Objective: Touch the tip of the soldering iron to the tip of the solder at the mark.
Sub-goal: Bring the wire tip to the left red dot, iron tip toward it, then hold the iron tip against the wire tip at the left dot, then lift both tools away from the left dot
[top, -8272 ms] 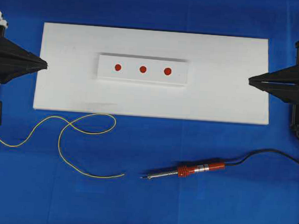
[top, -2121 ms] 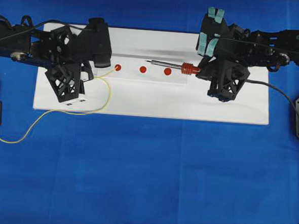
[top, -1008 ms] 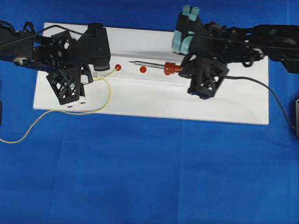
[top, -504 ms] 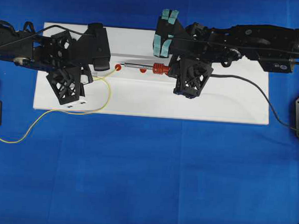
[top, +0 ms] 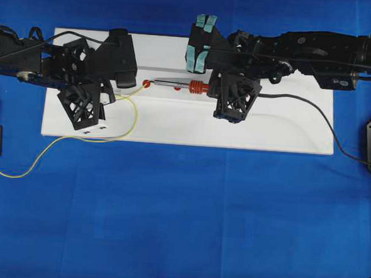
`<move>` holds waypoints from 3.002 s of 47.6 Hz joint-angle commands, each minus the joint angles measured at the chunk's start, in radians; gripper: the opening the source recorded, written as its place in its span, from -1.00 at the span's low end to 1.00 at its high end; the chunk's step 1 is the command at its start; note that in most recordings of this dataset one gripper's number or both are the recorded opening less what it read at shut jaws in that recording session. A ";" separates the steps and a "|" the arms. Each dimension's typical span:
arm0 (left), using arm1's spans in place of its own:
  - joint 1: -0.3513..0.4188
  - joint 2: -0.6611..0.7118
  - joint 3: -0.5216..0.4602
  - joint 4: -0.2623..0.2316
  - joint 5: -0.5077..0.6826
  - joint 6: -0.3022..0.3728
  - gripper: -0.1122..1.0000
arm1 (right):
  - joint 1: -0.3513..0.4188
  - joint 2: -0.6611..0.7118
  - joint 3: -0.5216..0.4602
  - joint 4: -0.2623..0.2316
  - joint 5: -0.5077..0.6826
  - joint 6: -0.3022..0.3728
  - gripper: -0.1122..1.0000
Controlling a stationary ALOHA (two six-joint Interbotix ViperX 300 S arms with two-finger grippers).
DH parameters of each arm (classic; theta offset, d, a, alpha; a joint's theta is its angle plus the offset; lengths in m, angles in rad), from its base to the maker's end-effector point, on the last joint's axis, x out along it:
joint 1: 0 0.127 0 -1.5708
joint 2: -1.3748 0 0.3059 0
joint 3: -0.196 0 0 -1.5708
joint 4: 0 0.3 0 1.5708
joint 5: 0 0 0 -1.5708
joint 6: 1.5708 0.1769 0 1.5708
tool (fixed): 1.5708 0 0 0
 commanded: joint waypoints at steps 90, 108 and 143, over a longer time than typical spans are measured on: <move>0.005 -0.012 -0.025 0.003 0.005 -0.002 -0.75 | 0.006 -0.009 -0.034 -0.002 0.009 -0.003 -0.68; 0.005 -0.014 -0.026 0.002 0.005 -0.002 -0.75 | 0.006 -0.009 -0.032 -0.003 0.009 -0.002 -0.68; -0.018 -0.202 -0.032 0.002 0.156 -0.011 -0.75 | 0.006 -0.009 -0.032 -0.002 0.008 -0.006 -0.68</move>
